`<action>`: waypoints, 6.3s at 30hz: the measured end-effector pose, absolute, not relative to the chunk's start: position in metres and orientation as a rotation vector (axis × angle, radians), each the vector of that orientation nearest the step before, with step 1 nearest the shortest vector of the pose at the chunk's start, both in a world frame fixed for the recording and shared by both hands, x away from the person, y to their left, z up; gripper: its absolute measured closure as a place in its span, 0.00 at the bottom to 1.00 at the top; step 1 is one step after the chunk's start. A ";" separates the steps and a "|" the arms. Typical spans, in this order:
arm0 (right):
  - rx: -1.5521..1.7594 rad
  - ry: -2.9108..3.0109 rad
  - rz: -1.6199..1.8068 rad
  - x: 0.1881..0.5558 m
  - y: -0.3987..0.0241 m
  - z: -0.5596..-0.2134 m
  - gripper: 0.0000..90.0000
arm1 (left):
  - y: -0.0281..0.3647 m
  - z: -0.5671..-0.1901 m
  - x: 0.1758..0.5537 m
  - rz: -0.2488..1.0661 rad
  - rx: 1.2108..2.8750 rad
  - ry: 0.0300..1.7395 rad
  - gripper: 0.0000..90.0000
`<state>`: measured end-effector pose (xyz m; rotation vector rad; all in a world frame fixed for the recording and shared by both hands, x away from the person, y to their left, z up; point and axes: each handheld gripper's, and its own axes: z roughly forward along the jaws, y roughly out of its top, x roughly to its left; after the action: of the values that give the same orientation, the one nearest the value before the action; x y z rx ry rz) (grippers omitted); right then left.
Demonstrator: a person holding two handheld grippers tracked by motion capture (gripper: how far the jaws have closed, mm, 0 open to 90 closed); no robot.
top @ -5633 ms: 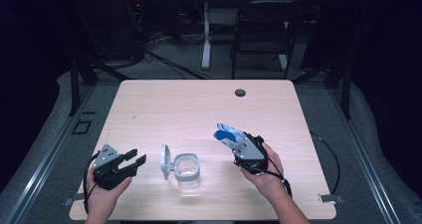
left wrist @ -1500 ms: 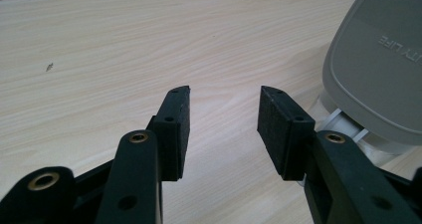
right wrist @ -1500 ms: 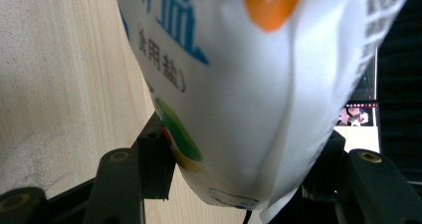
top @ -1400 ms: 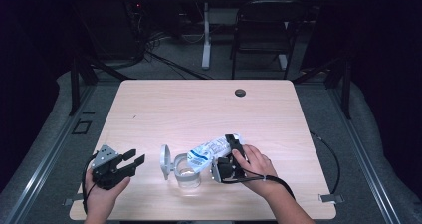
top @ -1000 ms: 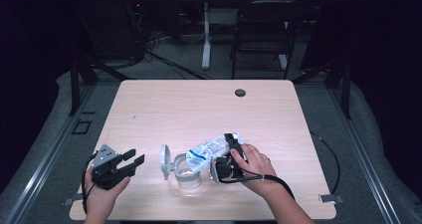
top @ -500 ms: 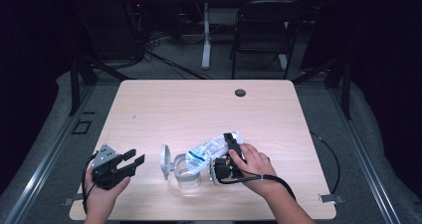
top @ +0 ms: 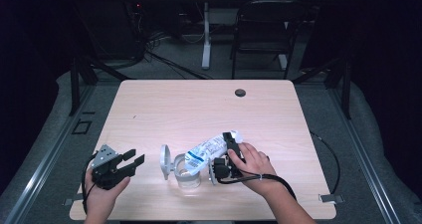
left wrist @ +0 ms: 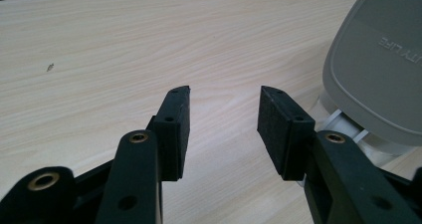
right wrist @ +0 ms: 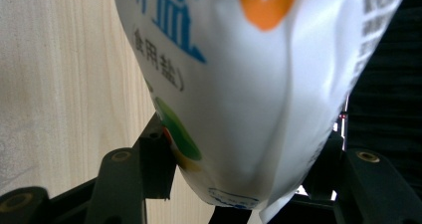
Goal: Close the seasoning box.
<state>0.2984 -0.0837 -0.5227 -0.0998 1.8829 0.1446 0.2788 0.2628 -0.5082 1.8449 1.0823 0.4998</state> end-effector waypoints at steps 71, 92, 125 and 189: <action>-0.240 1.806 0.052 0.297 -0.074 -0.516 0.51 | 0.264 -0.508 0.279 0.506 1.844 1.088 0.63; -0.268 1.793 0.036 0.298 -0.073 -0.514 0.51 | 0.264 -0.508 0.279 0.506 1.843 1.088 0.63; -0.282 1.782 0.015 0.298 -0.074 -0.512 0.52 | 0.264 -0.508 0.279 0.506 1.838 1.088 0.63; -0.327 1.763 0.004 0.298 -0.073 -0.510 0.54 | 0.264 -0.509 0.279 0.504 1.838 1.090 0.63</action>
<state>0.2982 -0.0729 -0.5096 -0.3268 1.7634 0.0035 0.2794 0.2644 -0.5088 1.8378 1.0900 0.5040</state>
